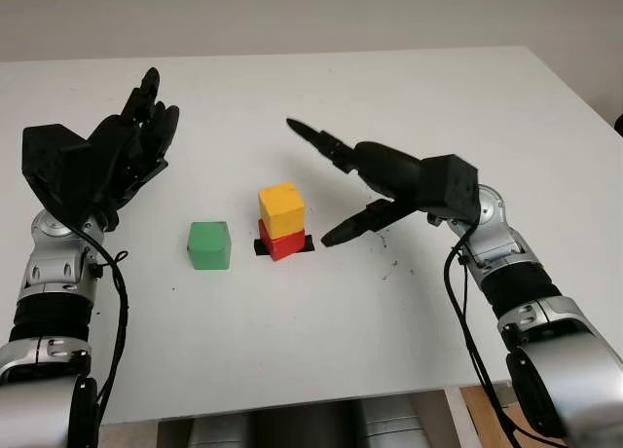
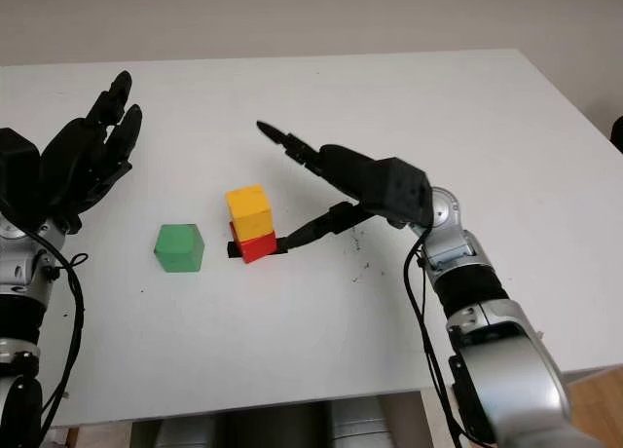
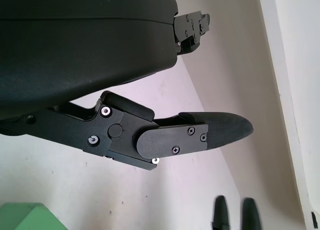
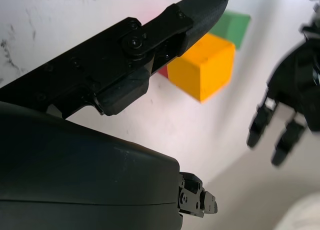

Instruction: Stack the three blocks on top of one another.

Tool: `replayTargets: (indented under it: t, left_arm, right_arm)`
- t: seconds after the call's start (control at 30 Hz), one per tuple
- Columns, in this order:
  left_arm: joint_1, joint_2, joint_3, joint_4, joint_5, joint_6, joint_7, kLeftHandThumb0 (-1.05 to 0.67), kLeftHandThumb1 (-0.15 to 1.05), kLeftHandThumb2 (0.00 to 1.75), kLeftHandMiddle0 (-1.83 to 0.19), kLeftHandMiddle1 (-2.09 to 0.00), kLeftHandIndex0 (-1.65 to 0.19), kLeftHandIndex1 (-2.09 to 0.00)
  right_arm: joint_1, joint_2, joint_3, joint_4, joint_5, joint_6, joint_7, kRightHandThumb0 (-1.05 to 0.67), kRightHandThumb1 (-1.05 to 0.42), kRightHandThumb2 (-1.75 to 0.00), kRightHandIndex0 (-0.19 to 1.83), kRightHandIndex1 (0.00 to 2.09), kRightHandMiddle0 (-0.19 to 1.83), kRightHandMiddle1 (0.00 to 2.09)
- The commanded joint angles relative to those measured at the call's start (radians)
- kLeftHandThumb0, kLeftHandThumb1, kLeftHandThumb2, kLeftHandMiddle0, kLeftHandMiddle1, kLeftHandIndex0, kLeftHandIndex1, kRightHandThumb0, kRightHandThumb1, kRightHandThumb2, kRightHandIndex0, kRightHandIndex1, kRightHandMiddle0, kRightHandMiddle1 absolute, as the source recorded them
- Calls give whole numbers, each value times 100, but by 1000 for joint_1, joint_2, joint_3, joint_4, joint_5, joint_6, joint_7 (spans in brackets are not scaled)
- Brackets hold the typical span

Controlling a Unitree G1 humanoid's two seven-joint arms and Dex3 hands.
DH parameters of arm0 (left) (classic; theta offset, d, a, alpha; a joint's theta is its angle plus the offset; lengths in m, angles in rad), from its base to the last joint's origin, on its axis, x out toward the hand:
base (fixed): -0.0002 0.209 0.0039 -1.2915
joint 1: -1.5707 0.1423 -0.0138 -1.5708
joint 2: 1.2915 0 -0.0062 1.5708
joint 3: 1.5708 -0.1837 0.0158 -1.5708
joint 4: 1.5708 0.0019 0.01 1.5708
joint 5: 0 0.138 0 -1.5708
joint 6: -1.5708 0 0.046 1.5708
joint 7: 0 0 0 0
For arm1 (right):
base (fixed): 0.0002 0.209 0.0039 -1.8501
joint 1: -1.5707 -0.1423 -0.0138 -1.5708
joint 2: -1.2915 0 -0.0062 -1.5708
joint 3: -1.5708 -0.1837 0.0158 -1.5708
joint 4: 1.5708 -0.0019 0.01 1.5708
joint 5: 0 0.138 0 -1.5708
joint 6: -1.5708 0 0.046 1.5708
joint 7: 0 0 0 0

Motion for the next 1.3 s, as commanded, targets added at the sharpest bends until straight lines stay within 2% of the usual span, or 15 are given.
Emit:
replayTargets:
  t: [0.0, 0.03, 0.07, 0.1, 0.17, 0.23, 0.33, 0.43, 0.53, 0.6, 0.77, 0.93, 1.27]
  left_arm:
    - [9, 32, 17, -18, -3, -34, -5, -71, 105, 47, 19, 0, 19, 0]
    - [11, 47, 18, -22, 1, -49, -13, -70, 105, 47, 19, 0, 19, 0]
    - [12, 63, 17, -31, 9, -52, -16, -69, 105, 44, 11, -4, 12, -4]
    - [13, 80, 13, -41, 19, -52, -18, -69, 105, 41, 6, -7, 8, -6]
    - [15, 124, -6, -48, 64, -89, -20, -69, 105, 29, -13, -12, -4, -11]
    - [20, 169, -27, -67, 114, -123, -29, -69, 105, 22, -24, -11, -12, -13]
    - [37, 237, -55, -145, 183, -117, -49, -69, 103, 9, -31, -8, -18, -13]
    - [58, 314, -97, -212, 290, -164, -51, -69, 100, 6, -35, -8, -23, -14]
    - [89, 394, -148, -295, 418, -216, -58, -74, 99, 5, -36, -8, -26, -14]
    - [114, 422, -167, -357, 457, -194, -88, -82, 101, 6, -31, -5, -25, -13]
    - [169, 454, -190, -498, 498, -126, -170, -85, 97, 4, -20, -2, -19, -8]
    - [195, 458, -216, -580, 531, -82, -224, -84, 91, 3, -12, -2, -13, -5]
    - [195, 451, -256, -598, 577, -63, -274, -78, 88, 5, -14, -5, -16, -7]
  right_arm:
    - [-2, -5, -41, -24, 36, 45, -20, -99, -96, -13, -19, 0, -19, 0]
    - [8, -2, -58, -43, 42, 53, -58, -98, -100, -16, -19, 0, -19, 0]
    - [20, 3, -71, -65, 47, 57, -89, -95, -103, -36, -19, 0, -19, 0]
    - [31, 8, -81, -84, 50, 63, -117, -93, -104, -45, -19, 0, -19, 0]
    - [47, 22, -102, -106, 79, 87, -138, -87, -105, -54, -19, 0, -19, 0]
    - [57, 41, -127, -124, 128, 129, -136, -85, -105, -57, -19, 0, -19, 0]
    - [74, 66, -151, -150, 162, 155, -168, -84, -105, -64, -19, 0, -19, 0]
    - [86, 98, -177, -165, 192, 183, -210, -75, -105, -73, -19, 0, -19, 0]
    - [94, 122, -192, -184, 219, 248, -240, -77, -105, -74, -19, 0, -19, 0]
    - [100, 130, -191, -188, 218, 267, -253, -79, -105, -76, -19, 0, -19, 0]
    - [117, 148, -177, -199, 204, 316, -271, -82, -105, -77, -19, 0, -19, 0]
    - [134, 163, -164, -225, 187, 351, -292, -79, -105, -79, -19, 0, -19, 0]
    - [140, 168, -163, -247, 185, 422, -307, -78, -105, -79, -19, 0, -19, 0]
